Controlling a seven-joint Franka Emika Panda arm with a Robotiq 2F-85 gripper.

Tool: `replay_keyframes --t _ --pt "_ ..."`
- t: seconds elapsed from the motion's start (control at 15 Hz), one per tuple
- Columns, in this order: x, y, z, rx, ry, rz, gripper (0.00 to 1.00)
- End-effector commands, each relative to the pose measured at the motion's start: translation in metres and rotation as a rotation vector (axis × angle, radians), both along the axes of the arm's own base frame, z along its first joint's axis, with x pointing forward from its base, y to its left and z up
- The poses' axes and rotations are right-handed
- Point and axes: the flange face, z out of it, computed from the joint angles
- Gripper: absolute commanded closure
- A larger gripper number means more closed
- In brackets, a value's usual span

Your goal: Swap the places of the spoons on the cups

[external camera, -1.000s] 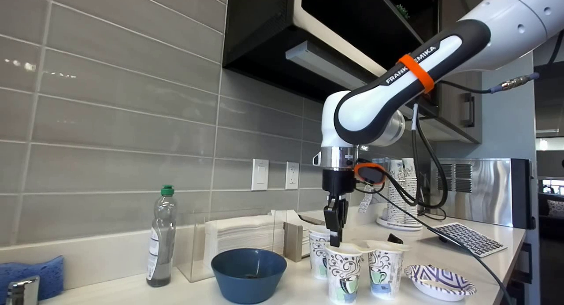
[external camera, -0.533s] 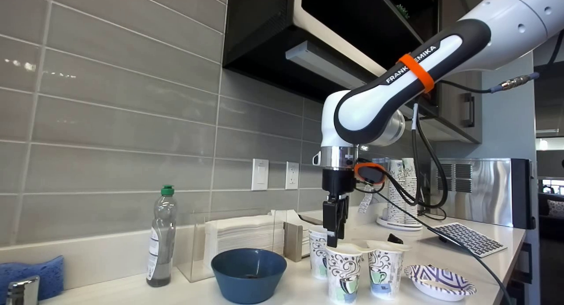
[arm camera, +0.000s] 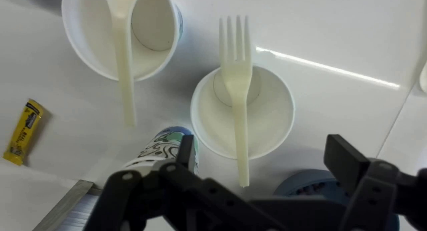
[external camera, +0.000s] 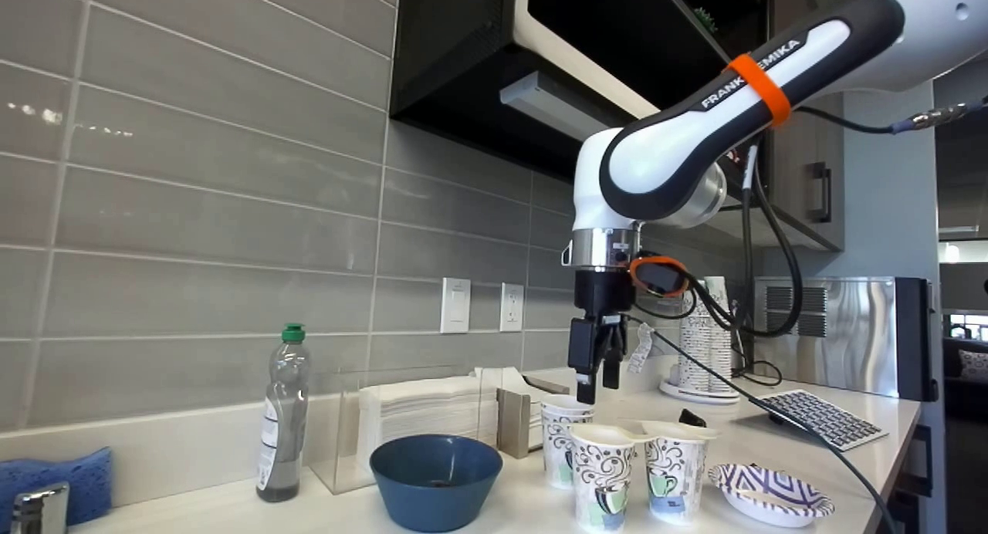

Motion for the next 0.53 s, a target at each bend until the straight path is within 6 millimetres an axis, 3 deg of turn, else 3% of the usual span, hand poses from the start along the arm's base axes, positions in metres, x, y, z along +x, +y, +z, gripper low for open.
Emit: replay_keyframes --t 0.0,0.47 --pt "-0.045 0.007 0.026 -0.019 -0.013 -0.115 0.00" --pt "-0.112 0.027 0.055 -0.041 -0.043 -0.301 0.00"
